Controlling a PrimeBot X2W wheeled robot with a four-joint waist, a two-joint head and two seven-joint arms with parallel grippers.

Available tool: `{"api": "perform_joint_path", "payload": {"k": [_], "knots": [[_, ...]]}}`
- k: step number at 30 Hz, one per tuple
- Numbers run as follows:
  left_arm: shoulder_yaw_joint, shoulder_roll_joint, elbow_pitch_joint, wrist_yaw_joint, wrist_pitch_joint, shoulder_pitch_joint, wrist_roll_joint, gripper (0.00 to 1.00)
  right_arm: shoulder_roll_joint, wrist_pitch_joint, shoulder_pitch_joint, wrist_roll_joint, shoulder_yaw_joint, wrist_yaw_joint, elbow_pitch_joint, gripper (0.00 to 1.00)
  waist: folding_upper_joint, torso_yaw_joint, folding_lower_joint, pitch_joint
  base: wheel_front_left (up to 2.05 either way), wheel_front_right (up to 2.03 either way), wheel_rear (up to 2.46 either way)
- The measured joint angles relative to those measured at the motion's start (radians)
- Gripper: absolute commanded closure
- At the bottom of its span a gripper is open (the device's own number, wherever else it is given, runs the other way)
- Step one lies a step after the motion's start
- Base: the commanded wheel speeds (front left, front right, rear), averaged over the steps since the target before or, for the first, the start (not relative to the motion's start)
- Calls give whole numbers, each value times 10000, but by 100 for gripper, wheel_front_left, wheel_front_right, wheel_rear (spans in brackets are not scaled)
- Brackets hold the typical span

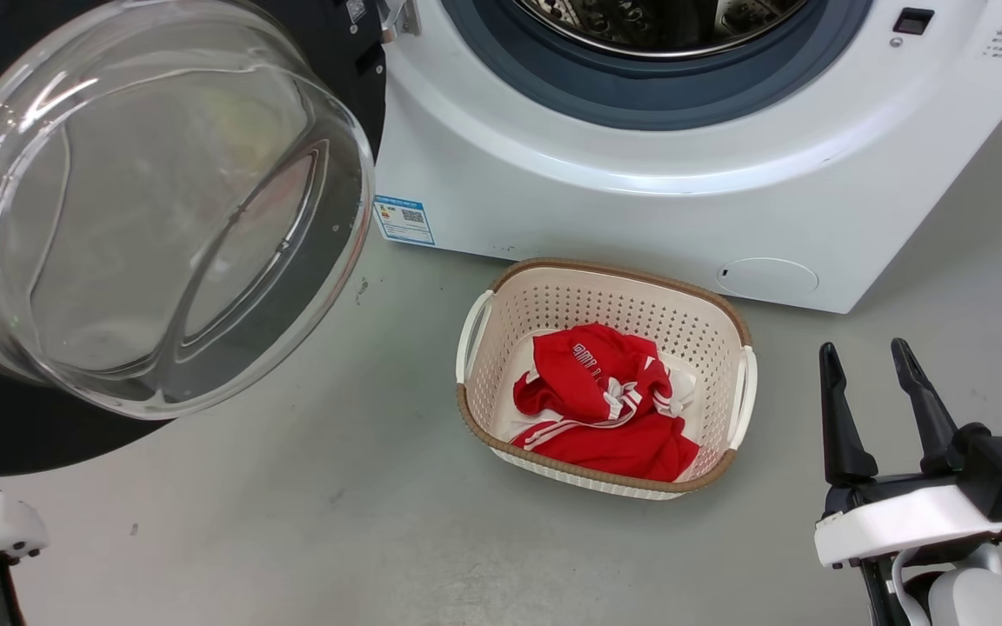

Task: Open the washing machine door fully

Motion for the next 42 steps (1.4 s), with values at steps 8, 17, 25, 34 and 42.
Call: {"api": "perform_joint_path", "payload": {"k": [8,17,25,34,42], "knots": [[537,59,656,-259,2,-329,314,100,0,0,-102,-63,92,0,96,0,0,-186,0,-91,0,0,0],[757,-1049,-155,-437,2,732,821,100,0,-48,40,-75,157,0,366,0,0,-370,0,-617,0,0,0],[581,-2531,-1662,-807,0,2011,1258,35,0,-102,305,-81,155,0,520,0,0,-540,-1,-1184,0,0,0],[-263,-3246,-2661,-1032,2,2652,1616,0,0,-84,379,-196,245,0,523,0,0,-931,0,-1529,0,0,0],[-1457,-3275,-2869,-1239,2,2223,2301,0,2,35,436,-376,309,0,332,0,0,-1399,-1,-1730,0,0,0]]}}
